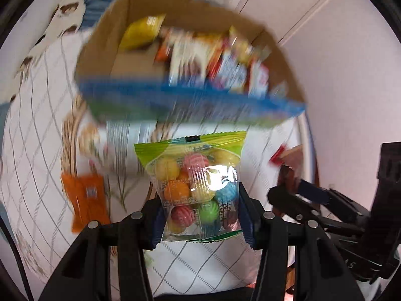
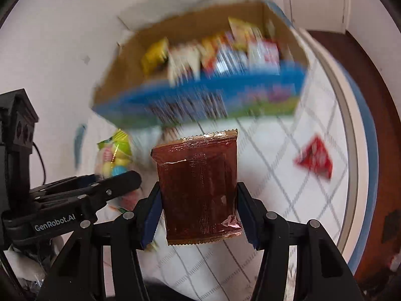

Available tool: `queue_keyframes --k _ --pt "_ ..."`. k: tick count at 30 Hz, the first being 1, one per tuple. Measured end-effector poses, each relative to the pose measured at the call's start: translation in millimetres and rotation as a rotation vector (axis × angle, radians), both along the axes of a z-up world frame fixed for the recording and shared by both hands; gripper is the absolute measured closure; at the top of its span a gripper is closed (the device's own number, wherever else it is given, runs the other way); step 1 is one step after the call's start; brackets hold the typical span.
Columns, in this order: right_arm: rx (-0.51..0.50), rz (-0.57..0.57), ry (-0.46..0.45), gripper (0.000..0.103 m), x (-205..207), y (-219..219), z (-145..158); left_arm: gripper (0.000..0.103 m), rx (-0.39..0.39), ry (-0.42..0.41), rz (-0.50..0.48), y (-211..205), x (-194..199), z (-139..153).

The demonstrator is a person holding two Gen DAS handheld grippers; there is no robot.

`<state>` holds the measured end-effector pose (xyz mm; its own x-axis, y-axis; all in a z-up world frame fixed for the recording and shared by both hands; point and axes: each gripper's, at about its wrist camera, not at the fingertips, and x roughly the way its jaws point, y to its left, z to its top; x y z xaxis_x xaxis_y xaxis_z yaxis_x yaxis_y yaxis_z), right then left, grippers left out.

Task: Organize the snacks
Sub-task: 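Carry both bags into the cardboard box and open both tools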

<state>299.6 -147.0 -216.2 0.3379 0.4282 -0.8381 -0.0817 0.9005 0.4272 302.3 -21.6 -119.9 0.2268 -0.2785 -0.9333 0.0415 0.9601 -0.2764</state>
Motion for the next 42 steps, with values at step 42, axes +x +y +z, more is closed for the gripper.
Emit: queue_keyframes --k 42 --pt "-0.254 -0.022 0.132 0.005 159 -12 -31 0.025 0.214 0.064 0.021 25 145 -21"
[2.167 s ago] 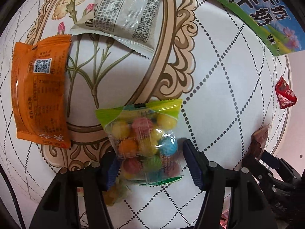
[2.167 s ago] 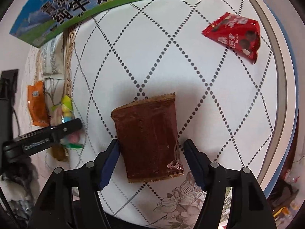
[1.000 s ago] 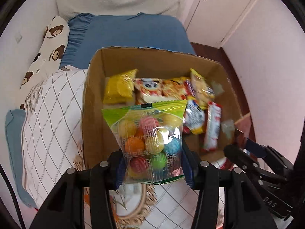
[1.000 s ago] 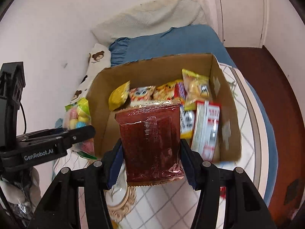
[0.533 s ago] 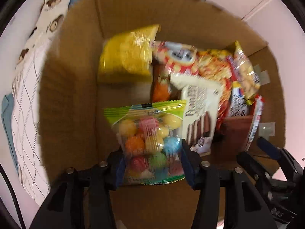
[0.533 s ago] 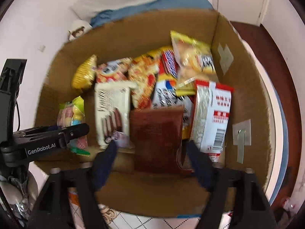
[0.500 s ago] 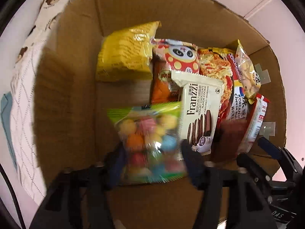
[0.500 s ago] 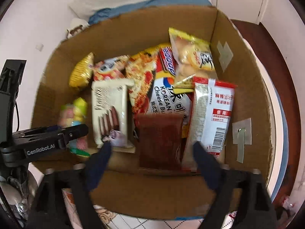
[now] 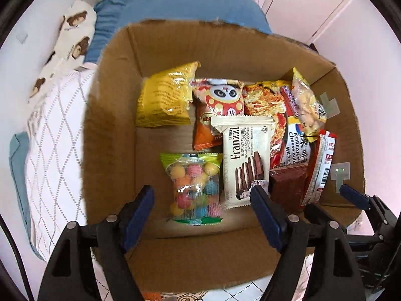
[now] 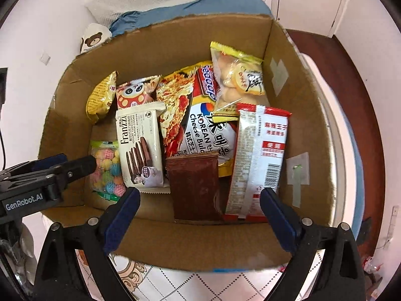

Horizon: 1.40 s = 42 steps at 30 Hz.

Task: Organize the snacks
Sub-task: 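Carry both bags into the cardboard box and open both tools, then lower both tools back to the snacks on the bed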

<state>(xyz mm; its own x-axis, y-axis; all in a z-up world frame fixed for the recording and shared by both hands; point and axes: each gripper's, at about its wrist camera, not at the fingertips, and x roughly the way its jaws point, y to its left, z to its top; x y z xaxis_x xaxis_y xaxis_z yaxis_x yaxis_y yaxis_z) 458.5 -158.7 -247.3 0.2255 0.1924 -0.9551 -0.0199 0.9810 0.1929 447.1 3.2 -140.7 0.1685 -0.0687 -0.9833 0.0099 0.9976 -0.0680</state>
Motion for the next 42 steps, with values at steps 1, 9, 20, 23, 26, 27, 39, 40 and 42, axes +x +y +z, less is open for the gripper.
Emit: queue_keyframes --k 1,9,20,23,26,27,39,40,42 --pt "-0.005 -0.001 -0.011 0.005 -5 -1 6 0.025 0.0 -0.023 0.001 0 -6 5" --pt "-0.043 0.004 -0.107 0.005 -37 -4 39 0.025 0.023 -0.172 0.003 10 -53 41" --pt "-0.037 -0.011 -0.253 0.005 -87 -13 94 0.025 0.019 -0.318 -0.011 -7 -106 82" --pt "-0.026 -0.009 -0.278 0.005 -97 -14 106 0.025 0.006 -0.345 -0.014 -9 -118 94" --pt "-0.022 -0.006 -0.304 0.005 -106 -13 118 0.025 0.007 -0.379 -0.018 -11 -127 106" --pt "-0.019 -0.007 -0.312 0.005 -109 -13 121 0.025 0.005 -0.387 -0.017 -11 -130 109" --pt "0.063 -0.138 -0.26 0.018 -122 -75 89 0.0 -0.004 -0.377 0.025 -18 -140 89" --pt "0.057 -0.163 -0.242 0.021 -121 -85 78 0.0 0.002 -0.361 0.032 -20 -140 83" --pt "0.053 -0.213 -0.193 0.021 -118 -104 55 0.0 0.01 -0.333 0.048 -21 -139 65"
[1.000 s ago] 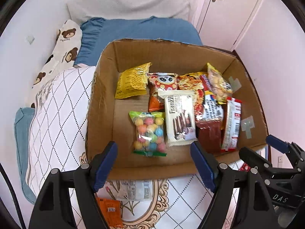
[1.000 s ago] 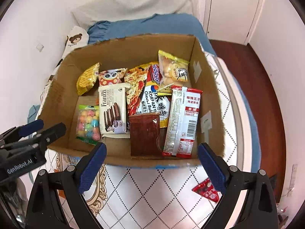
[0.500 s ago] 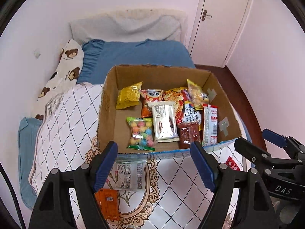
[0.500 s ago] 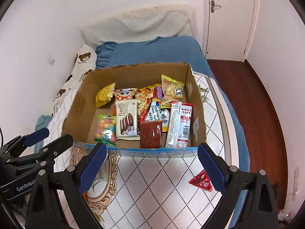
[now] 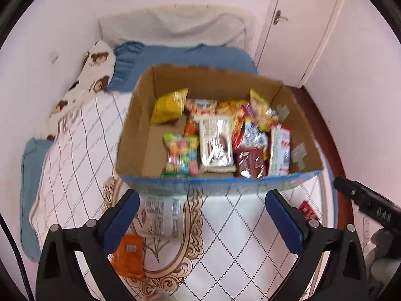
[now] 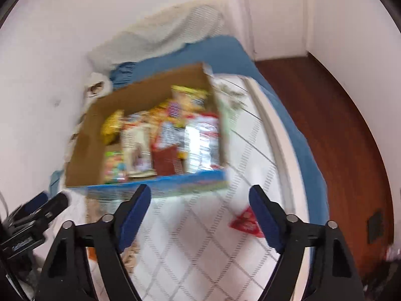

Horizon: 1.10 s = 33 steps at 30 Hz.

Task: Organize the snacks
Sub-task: 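Lower both tools back to the snacks on the bed, then grasp the orange packet with left tool while right tool grasps the red triangle packet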

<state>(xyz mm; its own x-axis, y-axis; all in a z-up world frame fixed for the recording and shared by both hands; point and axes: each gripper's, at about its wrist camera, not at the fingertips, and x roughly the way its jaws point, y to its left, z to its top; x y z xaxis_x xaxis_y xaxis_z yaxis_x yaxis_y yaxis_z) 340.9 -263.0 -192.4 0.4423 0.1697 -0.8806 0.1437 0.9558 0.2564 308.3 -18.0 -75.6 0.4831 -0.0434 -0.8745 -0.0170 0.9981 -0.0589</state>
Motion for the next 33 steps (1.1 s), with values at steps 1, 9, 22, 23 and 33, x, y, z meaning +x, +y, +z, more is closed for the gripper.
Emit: queue_keyframes --k 1,9,22,23,33 --pt "0.017 -0.027 0.032 0.021 2 -10 -15 0.0 0.002 0.015 0.006 0 -1 -8" --pt "0.022 -0.032 0.24 0.024 10 -37 -120 0.0 0.042 0.147 0.025 0 -10 -71" --pt "0.036 0.225 0.266 0.061 -34 71 -139 0.0 0.061 0.297 0.166 81 -44 -111" --pt "0.04 0.242 0.265 0.061 -37 82 -139 0.0 0.071 0.31 0.182 93 -47 -115" --pt "-0.024 0.362 0.259 0.061 -52 146 -139 0.018 0.174 0.448 0.073 108 -47 -182"
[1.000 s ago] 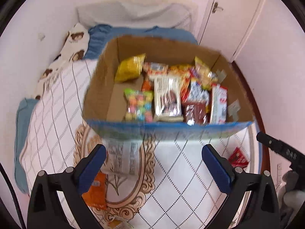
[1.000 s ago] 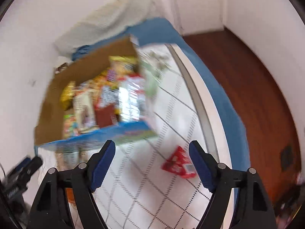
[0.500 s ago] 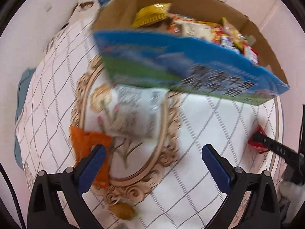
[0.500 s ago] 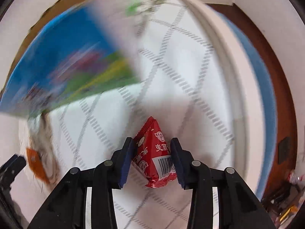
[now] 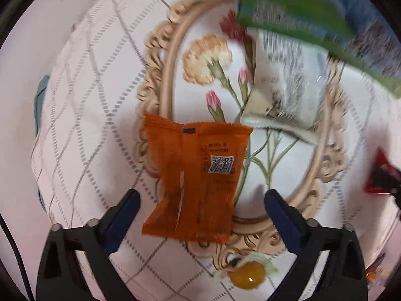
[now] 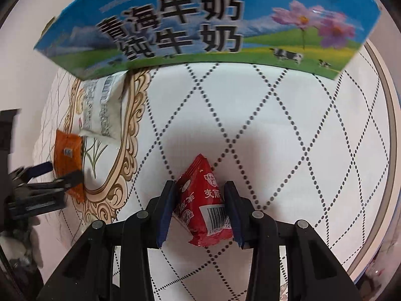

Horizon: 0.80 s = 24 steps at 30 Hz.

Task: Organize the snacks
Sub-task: 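Grasp the orange packet with left tool while right tool grasps the red triangle packet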

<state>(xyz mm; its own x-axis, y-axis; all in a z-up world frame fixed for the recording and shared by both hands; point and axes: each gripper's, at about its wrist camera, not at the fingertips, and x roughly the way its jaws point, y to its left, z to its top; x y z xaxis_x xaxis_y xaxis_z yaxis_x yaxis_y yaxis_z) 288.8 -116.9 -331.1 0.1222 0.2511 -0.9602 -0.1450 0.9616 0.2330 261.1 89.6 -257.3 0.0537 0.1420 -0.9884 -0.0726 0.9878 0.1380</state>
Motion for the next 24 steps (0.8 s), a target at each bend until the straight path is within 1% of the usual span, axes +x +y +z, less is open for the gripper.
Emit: queue_keyframes --k 1,2,3,6,7,10,13,16,21,24 --pt "-0.002 0.002 0.001 0.061 1 0 1 0.026 -0.011 0.021 0.009 2 1 -7" --pt "-0.004 0.006 0.003 0.061 2 0 3 0.037 -0.039 0.03 0.029 4 0 -11" --pt "-0.01 0.012 0.004 0.061 1 2 3 0.045 -0.063 0.029 0.053 7 -2 -10" --pt "-0.005 -0.005 0.013 0.061 -7 -3 6 0.046 -0.107 0.037 0.07 2 -13 -1" --pt "0.0 -0.014 0.019 0.061 -10 -7 5 0.046 -0.133 0.04 0.066 -2 -19 1" --pt "0.013 -0.037 0.034 0.061 -14 -16 1 0.046 -0.169 0.059 0.054 -19 -29 -6" --pt "0.008 -0.038 0.051 0.06 -16 -19 -3 0.044 -0.155 0.071 0.061 -22 -28 -20" --pt "-0.008 -0.033 0.054 0.06 -15 -16 -7 0.044 -0.166 0.068 0.077 -21 -25 -23" --pt "-0.013 -0.029 0.031 0.061 -17 -12 -3 0.049 -0.155 0.031 0.055 -23 -32 -7" --pt "0.018 -0.036 0.017 0.062 -19 -12 6 0.05 -0.183 0.003 0.053 -20 -24 16"
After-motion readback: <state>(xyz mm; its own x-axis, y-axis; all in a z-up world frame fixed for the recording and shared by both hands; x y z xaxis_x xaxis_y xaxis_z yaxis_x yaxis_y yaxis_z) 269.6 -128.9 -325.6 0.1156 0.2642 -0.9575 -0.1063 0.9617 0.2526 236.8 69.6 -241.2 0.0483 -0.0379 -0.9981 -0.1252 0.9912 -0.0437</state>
